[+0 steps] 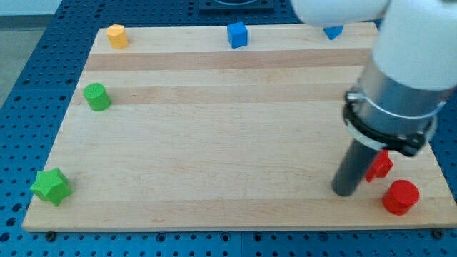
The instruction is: Push the red star towards the bottom center of the board
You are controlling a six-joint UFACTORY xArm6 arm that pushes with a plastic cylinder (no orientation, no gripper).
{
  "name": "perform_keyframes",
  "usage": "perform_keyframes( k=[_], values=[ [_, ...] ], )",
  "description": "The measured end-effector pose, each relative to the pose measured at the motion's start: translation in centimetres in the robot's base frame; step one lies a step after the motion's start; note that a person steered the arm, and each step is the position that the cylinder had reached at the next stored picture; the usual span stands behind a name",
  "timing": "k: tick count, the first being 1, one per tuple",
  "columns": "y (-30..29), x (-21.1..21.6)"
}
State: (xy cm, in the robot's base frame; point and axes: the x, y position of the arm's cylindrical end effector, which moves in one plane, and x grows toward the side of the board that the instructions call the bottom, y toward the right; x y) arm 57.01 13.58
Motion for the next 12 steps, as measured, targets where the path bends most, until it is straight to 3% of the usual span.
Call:
perform_keyframes(
  k=[1, 2, 3, 4, 5, 6, 7, 12],
  values=[
    [-0.4, -5.9],
    [3.9, -9.1],
    [11.8, -9.0],
    [13.0, -5.7],
    [10.4, -5.3],
    [6.8, -0.2],
    [5.1, 0.0],
    [-2.2, -7.1]
  ],
)
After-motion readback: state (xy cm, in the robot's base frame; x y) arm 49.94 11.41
